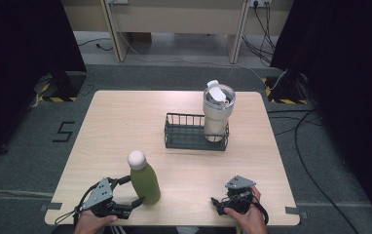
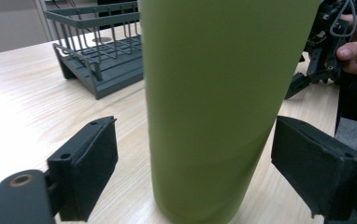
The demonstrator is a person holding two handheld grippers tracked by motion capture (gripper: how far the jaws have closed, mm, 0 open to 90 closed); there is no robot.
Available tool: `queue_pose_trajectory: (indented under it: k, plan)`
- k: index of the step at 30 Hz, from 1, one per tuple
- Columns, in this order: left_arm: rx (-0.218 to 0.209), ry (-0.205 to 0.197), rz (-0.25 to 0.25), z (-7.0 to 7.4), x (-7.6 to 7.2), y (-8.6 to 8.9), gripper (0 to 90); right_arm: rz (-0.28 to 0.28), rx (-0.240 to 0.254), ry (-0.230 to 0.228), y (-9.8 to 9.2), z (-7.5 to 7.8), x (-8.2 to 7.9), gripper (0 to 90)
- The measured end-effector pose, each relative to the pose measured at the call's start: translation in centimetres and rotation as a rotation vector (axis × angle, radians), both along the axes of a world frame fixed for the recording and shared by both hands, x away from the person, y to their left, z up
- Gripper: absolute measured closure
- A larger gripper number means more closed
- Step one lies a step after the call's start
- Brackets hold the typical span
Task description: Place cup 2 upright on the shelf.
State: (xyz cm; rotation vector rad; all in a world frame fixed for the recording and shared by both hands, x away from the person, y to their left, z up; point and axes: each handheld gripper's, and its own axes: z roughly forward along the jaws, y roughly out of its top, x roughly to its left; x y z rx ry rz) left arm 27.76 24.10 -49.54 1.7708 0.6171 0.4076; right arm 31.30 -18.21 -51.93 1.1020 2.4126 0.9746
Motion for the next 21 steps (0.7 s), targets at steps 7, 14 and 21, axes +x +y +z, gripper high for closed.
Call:
queue_pose_trajectory:
  k: [7, 14, 21]
  plan:
    - [0.020, -0.012, -0.023, -0.2, 0.1, -1.0, 14.7, 0.000, 0.000, 0.000, 0.0, 0.0, 0.0, 0.5]
    - [0.022, -0.011, -0.028, -0.7, 0.6, -2.0, 14.7, 0.000, 0.000, 0.000, 0.0, 0.0, 0.0, 0.5]
    - [0.028, -0.037, -0.029, -1.0, 1.3, -2.8, 14.8, 0.000, 0.000, 0.000, 0.0, 0.0, 0.0, 0.5]
